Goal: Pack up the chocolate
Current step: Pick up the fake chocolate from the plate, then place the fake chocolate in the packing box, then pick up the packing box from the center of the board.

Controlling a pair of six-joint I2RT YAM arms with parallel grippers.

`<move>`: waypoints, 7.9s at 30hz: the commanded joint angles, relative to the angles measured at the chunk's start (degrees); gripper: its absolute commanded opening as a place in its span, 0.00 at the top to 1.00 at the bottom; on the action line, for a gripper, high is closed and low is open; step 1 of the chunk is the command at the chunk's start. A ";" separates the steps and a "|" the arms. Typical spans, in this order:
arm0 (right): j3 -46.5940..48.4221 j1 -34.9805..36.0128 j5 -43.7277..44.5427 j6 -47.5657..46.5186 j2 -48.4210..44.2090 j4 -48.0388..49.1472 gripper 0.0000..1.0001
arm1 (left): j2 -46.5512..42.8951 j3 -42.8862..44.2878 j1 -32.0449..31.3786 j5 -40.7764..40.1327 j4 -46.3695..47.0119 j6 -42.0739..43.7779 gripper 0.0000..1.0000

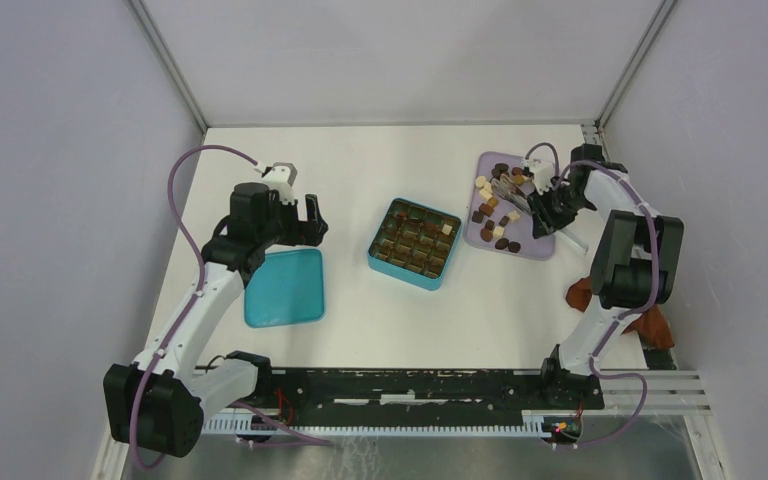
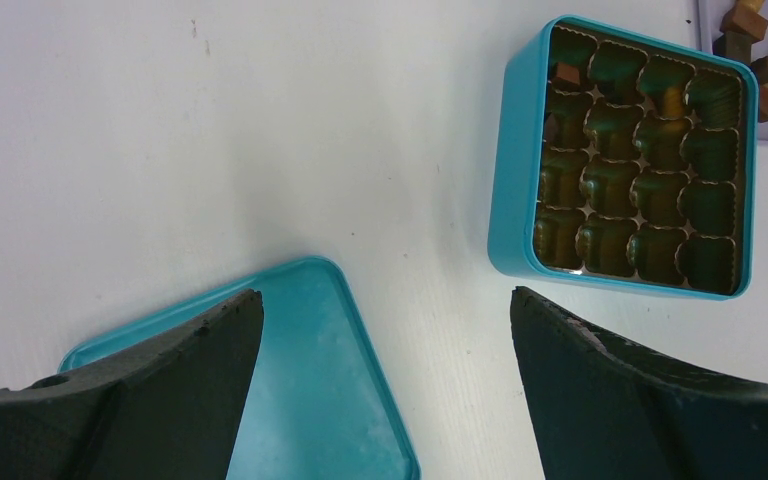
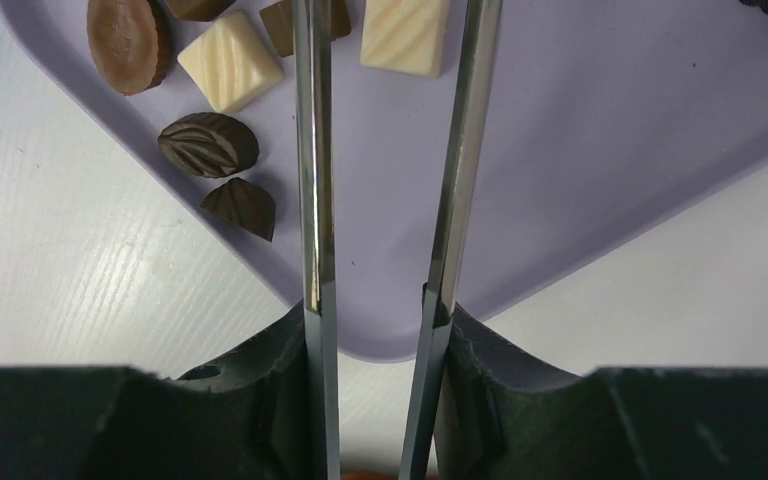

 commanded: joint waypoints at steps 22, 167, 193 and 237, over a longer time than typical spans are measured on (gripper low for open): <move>8.85 2.39 4.83 0.60 6.21 -0.96 0.68 | -0.83 0.00 0.14 0.50 2.01 2.21 0.02; -5.84 23.11 -18.45 -11.53 -25.11 -7.26 0.98 | 19.21 0.89 -30.84 -34.28 32.08 3.62 0.98; -9.05 32.08 3.22 -1.18 -17.37 1.98 0.93 | 27.99 6.74 -30.20 -28.95 22.48 -2.08 0.98; -8.62 4.49 -11.22 -3.65 -24.41 -0.99 0.63 | 27.14 5.41 -29.28 -27.54 23.37 -2.54 0.98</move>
